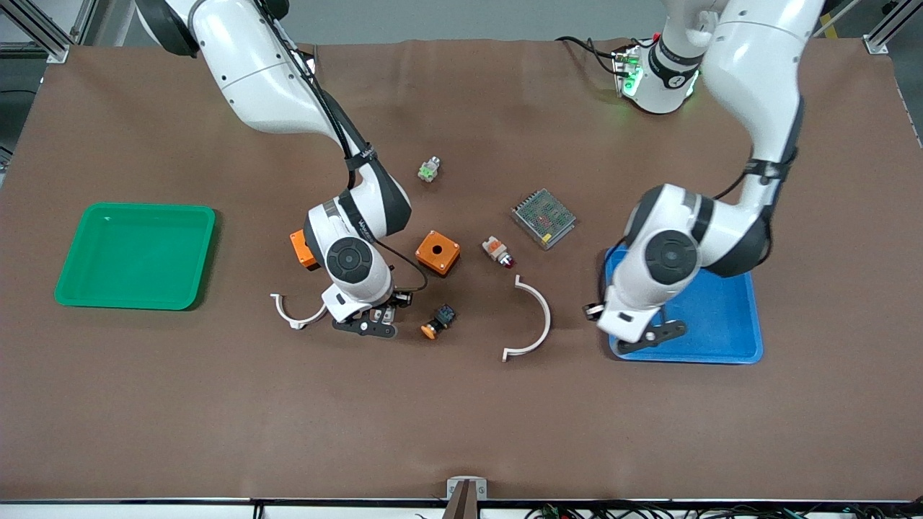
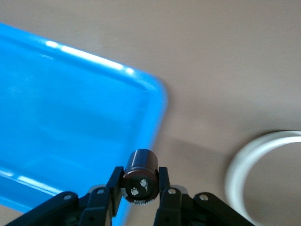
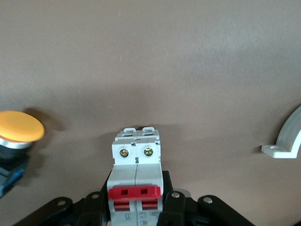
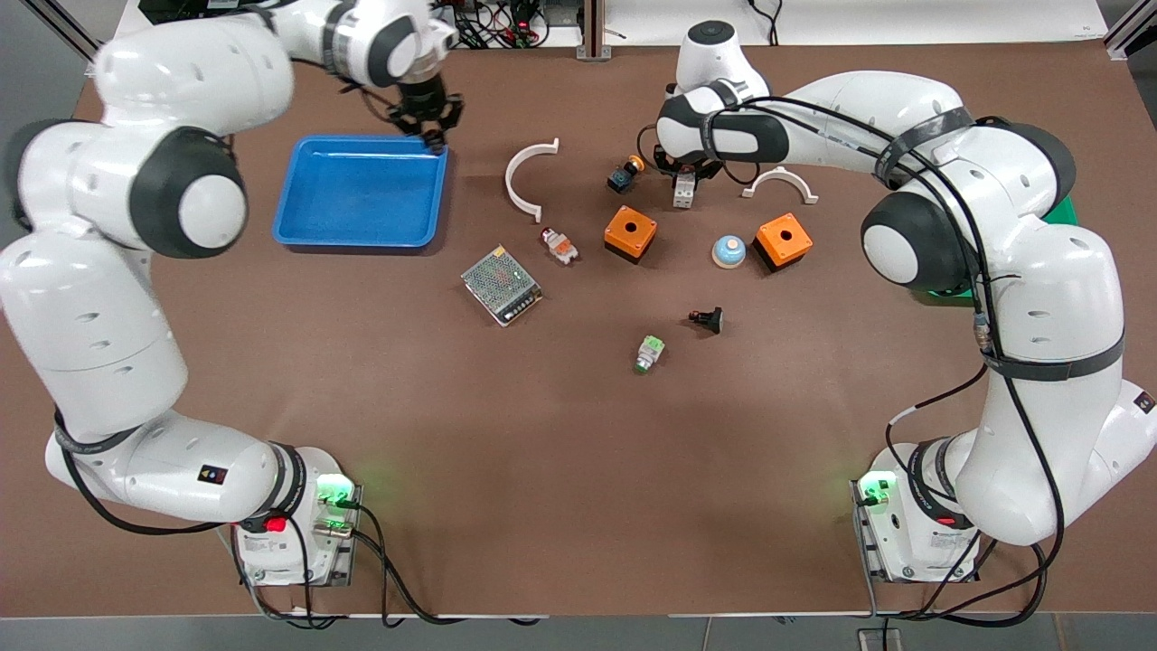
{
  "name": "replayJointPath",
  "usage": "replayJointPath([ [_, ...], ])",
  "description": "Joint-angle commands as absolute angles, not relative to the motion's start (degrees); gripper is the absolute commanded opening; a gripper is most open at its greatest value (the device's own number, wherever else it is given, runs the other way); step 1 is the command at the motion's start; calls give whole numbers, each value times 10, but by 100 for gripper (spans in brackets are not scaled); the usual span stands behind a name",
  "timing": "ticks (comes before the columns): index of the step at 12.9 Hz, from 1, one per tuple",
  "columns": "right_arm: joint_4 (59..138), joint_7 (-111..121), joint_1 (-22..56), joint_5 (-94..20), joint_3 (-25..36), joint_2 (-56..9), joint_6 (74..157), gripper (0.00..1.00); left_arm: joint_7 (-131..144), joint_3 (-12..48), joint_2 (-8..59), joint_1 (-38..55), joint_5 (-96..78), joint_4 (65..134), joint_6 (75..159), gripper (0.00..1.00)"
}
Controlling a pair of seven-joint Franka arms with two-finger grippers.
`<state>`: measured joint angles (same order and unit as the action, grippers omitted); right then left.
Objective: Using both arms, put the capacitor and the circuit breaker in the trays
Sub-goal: 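Carry the capacitor to the blue tray while the right gripper carries the breaker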
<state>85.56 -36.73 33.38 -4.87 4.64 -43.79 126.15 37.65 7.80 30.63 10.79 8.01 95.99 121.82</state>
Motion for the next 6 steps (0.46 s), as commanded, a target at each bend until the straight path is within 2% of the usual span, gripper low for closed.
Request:
replayJointPath([
  [1,832,-369,300,-54,48,-420,1228,8,339,83,263,52,100,1084,1302,0],
  [6,817,-240,219,-49,100,-358,1073,6,309,83,268,-6,101,1158,1395,0],
])
